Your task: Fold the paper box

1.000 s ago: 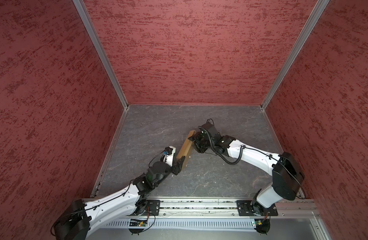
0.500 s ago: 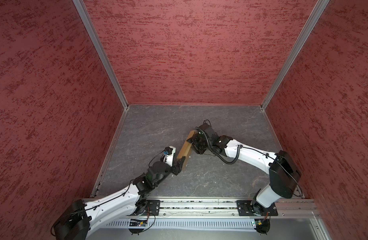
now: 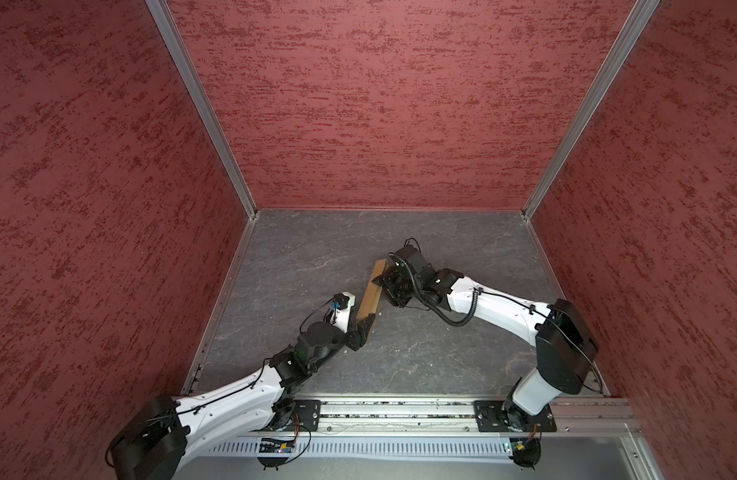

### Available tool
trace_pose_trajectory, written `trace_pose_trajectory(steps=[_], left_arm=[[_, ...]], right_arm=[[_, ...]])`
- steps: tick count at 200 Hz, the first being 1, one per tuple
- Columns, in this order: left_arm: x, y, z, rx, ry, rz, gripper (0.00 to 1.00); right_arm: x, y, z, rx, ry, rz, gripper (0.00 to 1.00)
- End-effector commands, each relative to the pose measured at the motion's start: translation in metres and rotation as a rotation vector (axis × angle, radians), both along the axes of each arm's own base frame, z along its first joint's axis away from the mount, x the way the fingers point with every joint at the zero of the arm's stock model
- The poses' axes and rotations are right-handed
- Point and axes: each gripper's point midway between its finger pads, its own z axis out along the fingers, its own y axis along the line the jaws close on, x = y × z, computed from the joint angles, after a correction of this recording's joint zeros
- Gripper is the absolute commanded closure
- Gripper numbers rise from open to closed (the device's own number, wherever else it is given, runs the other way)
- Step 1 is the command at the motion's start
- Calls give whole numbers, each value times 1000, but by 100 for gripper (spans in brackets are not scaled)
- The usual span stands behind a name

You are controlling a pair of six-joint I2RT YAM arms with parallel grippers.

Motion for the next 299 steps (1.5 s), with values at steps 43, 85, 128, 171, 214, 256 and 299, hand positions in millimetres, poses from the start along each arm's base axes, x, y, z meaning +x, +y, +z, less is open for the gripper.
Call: trace_pose_trajectory(steps=[43, 85, 128, 171, 214, 256, 299], left_arm=[[-4, 15, -37, 144, 88, 26, 28], [-2, 24, -31, 148, 87, 69, 28], [-1, 24, -27, 152, 101, 79, 27], [-6, 21, -23, 133, 94, 48, 26], [-5, 24, -21, 135, 99, 64, 24], [-2, 26, -16, 141, 102, 82, 18], [-1, 26, -15, 146, 101, 87, 16]], right_arm=[[6, 13, 9, 12, -14, -3, 50], [6, 15, 13, 11, -22, 3, 50], [6, 17, 14, 11, -25, 12, 50], [6, 22, 12, 12, -22, 26, 50], [5, 23, 10, 11, -20, 29, 49], [3, 26, 8, 17, -18, 41, 48], [2, 26, 5, 25, -15, 45, 48]])
